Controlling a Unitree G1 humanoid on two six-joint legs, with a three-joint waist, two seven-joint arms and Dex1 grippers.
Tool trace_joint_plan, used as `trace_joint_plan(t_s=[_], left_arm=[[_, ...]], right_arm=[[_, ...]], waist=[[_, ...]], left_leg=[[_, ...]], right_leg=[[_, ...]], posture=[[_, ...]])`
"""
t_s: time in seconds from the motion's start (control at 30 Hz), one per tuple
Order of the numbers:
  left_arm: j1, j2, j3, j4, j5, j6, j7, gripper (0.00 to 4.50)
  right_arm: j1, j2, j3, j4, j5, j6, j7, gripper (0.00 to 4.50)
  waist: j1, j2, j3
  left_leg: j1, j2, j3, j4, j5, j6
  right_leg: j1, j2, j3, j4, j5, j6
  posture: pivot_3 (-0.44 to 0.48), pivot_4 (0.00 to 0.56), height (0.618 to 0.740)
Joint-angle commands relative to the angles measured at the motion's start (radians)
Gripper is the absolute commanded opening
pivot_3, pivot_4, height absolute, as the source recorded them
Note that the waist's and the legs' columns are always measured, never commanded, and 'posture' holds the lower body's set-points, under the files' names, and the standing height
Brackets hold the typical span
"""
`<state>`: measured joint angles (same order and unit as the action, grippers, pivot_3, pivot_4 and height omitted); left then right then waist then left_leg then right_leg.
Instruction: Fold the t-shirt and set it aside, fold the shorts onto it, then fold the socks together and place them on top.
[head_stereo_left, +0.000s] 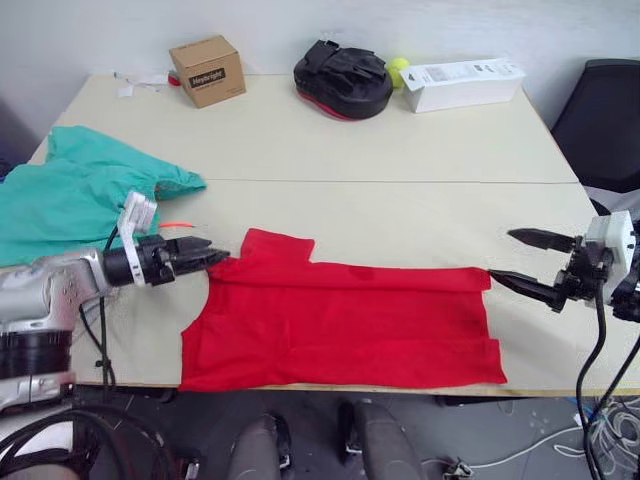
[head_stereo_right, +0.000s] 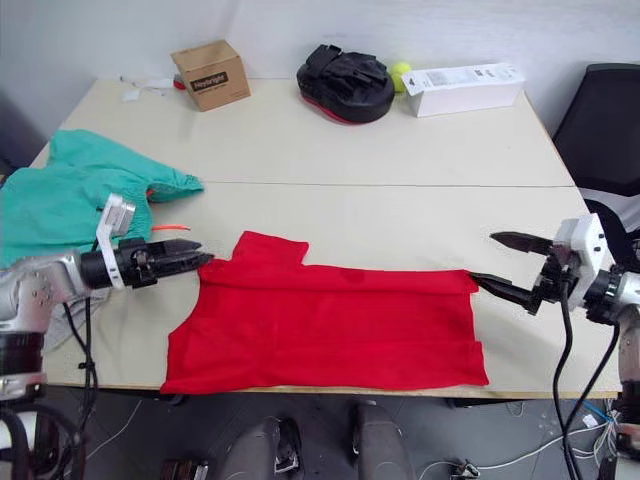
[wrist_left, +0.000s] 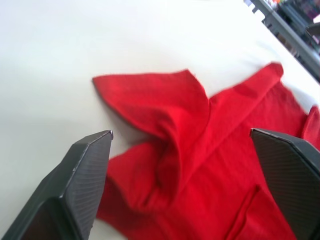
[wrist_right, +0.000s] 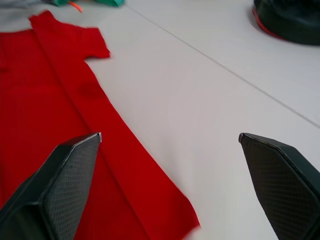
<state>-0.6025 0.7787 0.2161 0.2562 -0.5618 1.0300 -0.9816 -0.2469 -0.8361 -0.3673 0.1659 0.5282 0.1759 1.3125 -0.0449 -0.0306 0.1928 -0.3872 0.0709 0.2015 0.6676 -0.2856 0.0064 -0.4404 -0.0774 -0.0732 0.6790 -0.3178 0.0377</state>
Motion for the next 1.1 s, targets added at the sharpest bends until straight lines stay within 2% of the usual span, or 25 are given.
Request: trace_joint_plan(t_s=[0.03, 0.13, 0.2, 0.4, 0.5, 0.73, 0.83, 0.87, 0.9, 0.97, 1.1], left_arm=[[-0.092, -0.035, -0.046, 0.101, 0.02, 0.061, 0.05, 4.48], [-0.195, -0.085, -0.083, 0.234, 0.058, 0.087, 0.097, 4.48], [-0.234, -0.107, -0.142, 0.299, 0.118, 0.044, 0.117, 4.48], [-0.286, -0.181, -0.215, 0.363, 0.157, 0.033, 0.095, 4.48], [-0.296, -0.221, -0.231, 0.378, 0.163, 0.004, 0.077, 3.87], [-0.305, -0.287, -0.224, 0.466, 0.227, -0.124, 0.117, 1.53], [-0.277, -0.291, -0.191, 0.444, 0.225, -0.205, 0.115, 0.58], [-0.247, -0.285, -0.174, 0.394, 0.202, -0.239, 0.074, 0.21], [-0.215, -0.279, -0.158, 0.341, 0.175, -0.278, 0.02, 0.03], [-0.139, -0.257, -0.149, 0.214, 0.13, -0.366, -0.112, 0.03], [-0.039, -0.202, -0.191, 0.11, 0.176, -0.552, -0.223, 0.03]], right_arm=[[0.005, 0.007, 0.0, -0.092, 0.073, 0.072, -0.007, 4.5], [-0.003, 0.015, 0.022, -0.13, 0.08, 0.086, -0.012, 4.5], [-0.011, 0.022, 0.03, -0.148, 0.079, 0.082, -0.019, 4.5], [-0.013, 0.018, 0.023, -0.19, 0.098, 0.088, -0.034, 4.5], [-0.002, 0.017, 0.015, -0.195, 0.098, 0.083, -0.044, 4.5], [0.047, 0.022, 0.005, -0.227, 0.102, 0.072, -0.06, 4.5], [0.074, 0.02, -0.006, -0.244, 0.105, 0.065, -0.06, 4.5], [0.086, 0.021, -0.016, -0.245, 0.105, 0.055, -0.06, 4.5], [0.098, 0.02, -0.025, -0.245, 0.106, 0.048, -0.06, 4.5], [0.126, 0.018, -0.035, -0.241, 0.101, 0.033, -0.06, 4.5], [0.169, 0.022, -0.043, -0.23, 0.093, 0.018, -0.062, 4.5]], waist=[[0.006, 0.0, 0.0], [0.017, 0.0, 0.0], [0.016, 0.0, 0.0], [0.019, 0.0, 0.0], [0.023, 0.0, 0.0], [0.038, 0.0, 0.0], [0.041, 0.0, 0.0], [0.04, 0.0, 0.0], [0.04, 0.0, 0.0], [0.038, 0.0, 0.0], [0.03, 0.0, 0.0]], left_leg=[[0.0, 0.0, 0.0, 0.0, 0.0, 0.0], [0.0, -0.001, 0.0, 0.0, 0.0, 0.0], [0.0, -0.001, 0.0, 0.001, 0.0, 0.0], [0.0, -0.001, 0.0, 0.001, 0.0, 0.0], [0.0, -0.002, -0.001, 0.001, 0.0, 0.001], [0.0, -0.003, -0.002, 0.001, 0.0, 0.002], [0.0, -0.003, -0.002, 0.001, 0.0, 0.002], [0.0, -0.003, -0.002, 0.001, -0.001, 0.002], [0.0, -0.003, -0.002, 0.001, -0.001, 0.003], [0.0, -0.003, -0.002, 0.001, -0.001, 0.003], [0.0, -0.001, -0.002, 0.001, -0.001, 0.001]], right_leg=[[0.0, 0.0, 0.0, 0.0, 0.0, 0.0], [0.0, 0.0, 0.0, 0.0, 0.0, 0.0], [0.0, 0.0, 0.0, 0.0, 0.0, 0.0], [0.0, 0.0, 0.0, 0.0, 0.0, 0.0], [0.001, -0.001, -0.001, 0.0, 0.0, 0.0], [0.003, -0.002, -0.001, -0.002, 0.0, 0.001], [0.003, -0.002, -0.001, -0.002, 0.0, 0.001], [0.003, -0.002, -0.001, -0.002, 0.0, 0.001], [0.003, -0.002, -0.001, -0.002, 0.0, 0.001], [0.003, -0.002, -0.002, -0.003, 0.0, 0.001], [0.003, 0.0, -0.003, -0.004, 0.0, 0.001]], posture=[[0.0, 0.15, 0.74], [0.0, 0.15, 0.74], [0.0, 0.15, 0.74], [0.0, 0.15, 0.74], [0.0, 0.15, 0.74], [0.0, 0.15, 0.74], [0.0, 0.15, 0.74], [0.0, 0.15, 0.74], [0.0, 0.15, 0.74], [0.0, 0.15, 0.74], [0.0, 0.15, 0.74]])
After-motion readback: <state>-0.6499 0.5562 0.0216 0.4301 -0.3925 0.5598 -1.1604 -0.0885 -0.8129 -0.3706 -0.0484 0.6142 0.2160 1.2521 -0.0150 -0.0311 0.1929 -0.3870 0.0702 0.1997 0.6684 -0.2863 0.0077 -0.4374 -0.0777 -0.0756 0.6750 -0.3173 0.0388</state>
